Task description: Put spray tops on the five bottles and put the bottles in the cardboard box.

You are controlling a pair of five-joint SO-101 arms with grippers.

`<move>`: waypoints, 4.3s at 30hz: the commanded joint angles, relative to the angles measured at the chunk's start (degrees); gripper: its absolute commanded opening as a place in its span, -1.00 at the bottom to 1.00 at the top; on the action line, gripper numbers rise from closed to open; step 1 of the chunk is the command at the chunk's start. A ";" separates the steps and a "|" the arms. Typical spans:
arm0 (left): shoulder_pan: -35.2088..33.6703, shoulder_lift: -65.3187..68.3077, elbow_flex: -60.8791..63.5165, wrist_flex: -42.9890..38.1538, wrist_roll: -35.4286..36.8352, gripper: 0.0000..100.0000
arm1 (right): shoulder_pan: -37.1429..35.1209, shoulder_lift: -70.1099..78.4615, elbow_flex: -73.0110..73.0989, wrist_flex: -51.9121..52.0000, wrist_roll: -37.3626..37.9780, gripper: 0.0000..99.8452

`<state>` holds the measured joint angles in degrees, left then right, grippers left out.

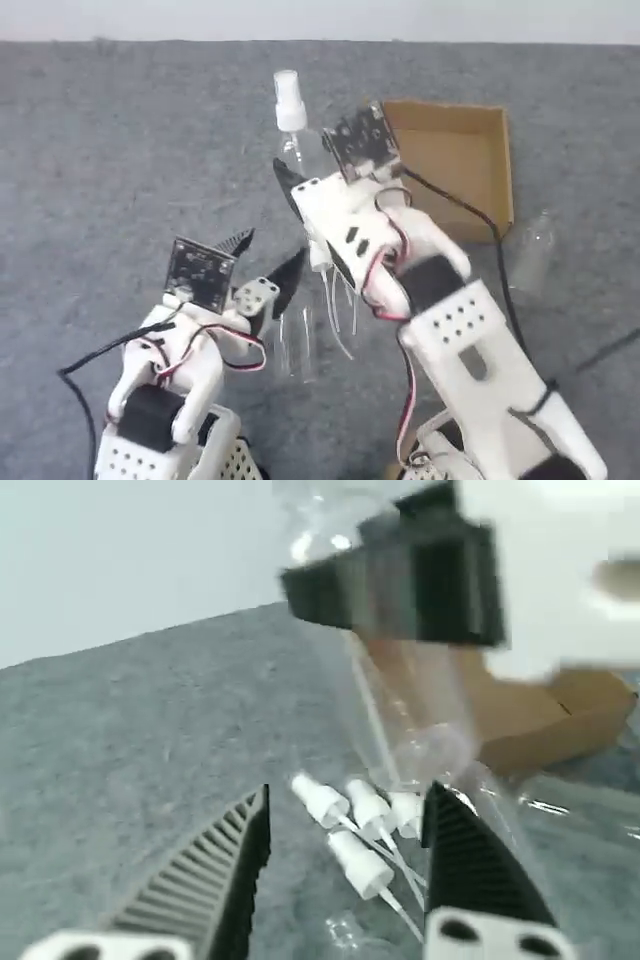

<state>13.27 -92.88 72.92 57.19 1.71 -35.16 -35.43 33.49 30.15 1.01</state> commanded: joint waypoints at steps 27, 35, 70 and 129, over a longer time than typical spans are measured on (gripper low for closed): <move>1.76 -0.79 5.32 -9.23 4.66 -0.34 | -1.80 -11.91 -10.64 26.51 -0.44 -0.99; 1.85 -0.79 5.32 -9.41 4.66 -0.35 | 1.71 -12.00 -10.64 29.23 -0.44 -0.99; 1.49 -0.79 5.32 -9.23 4.66 -0.35 | 1.71 -18.95 -10.55 35.91 -0.44 -0.99; 1.67 -1.23 8.40 -9.67 4.57 -0.97 | 25.27 56.48 -18.37 -48.04 -2.99 -0.99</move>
<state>14.86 -92.97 81.71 49.19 6.55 -9.23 20.84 20.31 -18.02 -1.10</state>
